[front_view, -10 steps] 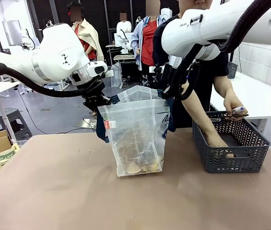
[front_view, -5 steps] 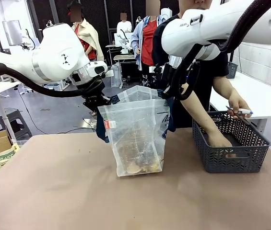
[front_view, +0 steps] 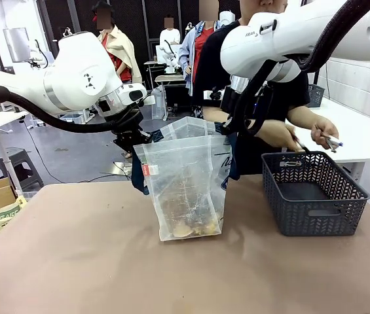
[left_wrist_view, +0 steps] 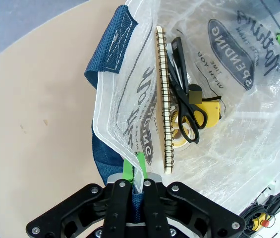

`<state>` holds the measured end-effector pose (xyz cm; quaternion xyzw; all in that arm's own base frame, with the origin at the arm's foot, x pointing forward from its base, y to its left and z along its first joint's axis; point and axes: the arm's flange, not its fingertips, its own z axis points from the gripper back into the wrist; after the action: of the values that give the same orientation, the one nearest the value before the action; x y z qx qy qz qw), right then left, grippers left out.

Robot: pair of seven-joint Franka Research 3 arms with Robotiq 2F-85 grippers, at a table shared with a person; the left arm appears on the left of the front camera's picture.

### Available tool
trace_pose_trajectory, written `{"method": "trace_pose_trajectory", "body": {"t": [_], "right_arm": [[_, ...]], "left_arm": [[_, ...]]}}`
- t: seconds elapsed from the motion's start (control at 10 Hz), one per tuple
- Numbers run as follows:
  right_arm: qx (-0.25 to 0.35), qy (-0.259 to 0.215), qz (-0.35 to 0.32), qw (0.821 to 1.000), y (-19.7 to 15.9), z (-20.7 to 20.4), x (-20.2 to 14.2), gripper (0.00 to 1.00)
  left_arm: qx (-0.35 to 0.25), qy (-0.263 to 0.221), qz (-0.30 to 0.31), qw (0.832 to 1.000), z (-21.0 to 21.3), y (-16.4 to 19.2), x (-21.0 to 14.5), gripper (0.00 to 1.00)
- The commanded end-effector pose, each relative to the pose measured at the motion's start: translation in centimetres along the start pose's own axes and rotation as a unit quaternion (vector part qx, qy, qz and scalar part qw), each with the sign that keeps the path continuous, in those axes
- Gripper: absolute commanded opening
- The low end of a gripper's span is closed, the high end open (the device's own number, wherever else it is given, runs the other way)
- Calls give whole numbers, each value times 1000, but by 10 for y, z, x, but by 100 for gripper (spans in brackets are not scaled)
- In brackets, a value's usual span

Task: Transfer purchased items from the store into the shopping bag.
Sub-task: Move the Reusable shopping bag to the right side of the table.

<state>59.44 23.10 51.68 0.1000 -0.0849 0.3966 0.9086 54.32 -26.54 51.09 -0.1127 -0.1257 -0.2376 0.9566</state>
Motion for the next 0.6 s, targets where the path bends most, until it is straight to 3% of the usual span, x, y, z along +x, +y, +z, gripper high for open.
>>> {"method": "trace_pose_trajectory", "body": {"t": [0.0, 0.5], "right_arm": [[-1, -1, -2, 1000, -2, 0, -1, 0], [-1, -1, -2, 1000, -2, 0, -1, 0]], "left_arm": [[1, 0, 1, 1000, 1, 1, 0, 0], [1, 0, 1, 1000, 1, 1, 0, 0]]}}
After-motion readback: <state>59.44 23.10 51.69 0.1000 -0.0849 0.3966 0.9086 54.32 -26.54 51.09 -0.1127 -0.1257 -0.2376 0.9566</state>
